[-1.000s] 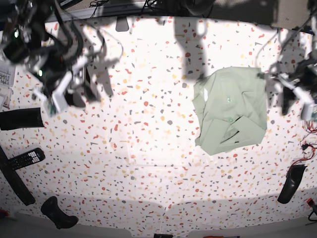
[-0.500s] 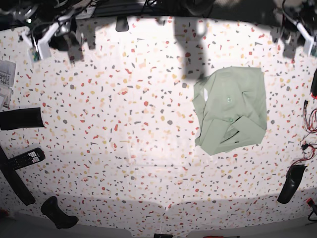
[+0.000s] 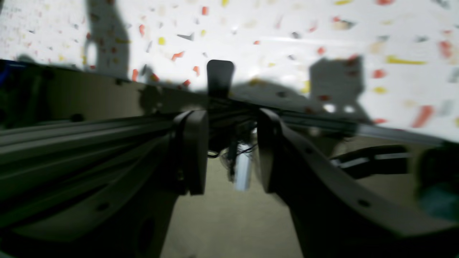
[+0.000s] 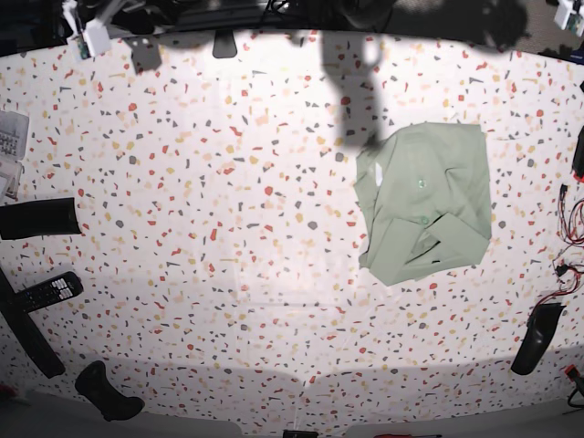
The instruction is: Fold the T-shirt properly
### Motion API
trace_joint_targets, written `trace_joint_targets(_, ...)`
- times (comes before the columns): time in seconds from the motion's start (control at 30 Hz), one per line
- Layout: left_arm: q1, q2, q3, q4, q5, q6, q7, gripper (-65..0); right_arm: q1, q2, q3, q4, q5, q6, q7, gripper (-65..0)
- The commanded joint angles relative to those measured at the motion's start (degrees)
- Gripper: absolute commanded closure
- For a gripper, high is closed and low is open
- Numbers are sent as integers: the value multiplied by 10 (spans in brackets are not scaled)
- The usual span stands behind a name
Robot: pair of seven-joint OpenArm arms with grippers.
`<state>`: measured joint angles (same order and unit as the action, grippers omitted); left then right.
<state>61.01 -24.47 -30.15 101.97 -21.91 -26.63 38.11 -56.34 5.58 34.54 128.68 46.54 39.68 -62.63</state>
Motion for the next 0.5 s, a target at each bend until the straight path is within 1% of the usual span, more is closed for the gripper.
trace_joint_targets(0.0, 2, 6, 5, -30, 14, -7, -26, -288, -9, 5, -12, -16, -3, 3, 3, -221)
trace_joint_targets(0.03, -11, 11, 13, -68, 35, -12, -56, -287, -10, 8, -30, -40, -5, 3, 3, -221)
trace_joint_targets(0.07, -27, 17, 20, -101, 50, -13, -73, -287, -12, 12, -49, -62, -9, 3, 6, -221)
trace_joint_targets(0.13, -59, 30, 33, -150, 72, -13, -77, -287, -19, 27, -93, -97, -32, 3, 27, -221)
trace_joint_targets(0.2, -83, 45, 46, -186, 102, -15, -95, -287, -24, 41, -139, -119, -79, 3, 61, -221)
trace_joint_targets(0.27, -99, 57, 57, -215, 122, -15, -137, -287, -26, 53, -181, -140, -133, 3, 101, -220)
trace_joint_targets(0.33, -118, 68, 69, -245, 134, -15, -168, -287, -26, 66, -216, -171, -164, 3, 124, -221)
trace_joint_targets(0.4, -137, 76, 84, -280, 150, -15, -171, -287, -26, 79, -240, -213, -156, 3, 140, -221)
trace_joint_targets(0.47, -153, 78, 100, -322, 159, -15, -172, -287, -26, 86, -250, -259, -126, 3, 149, -221)
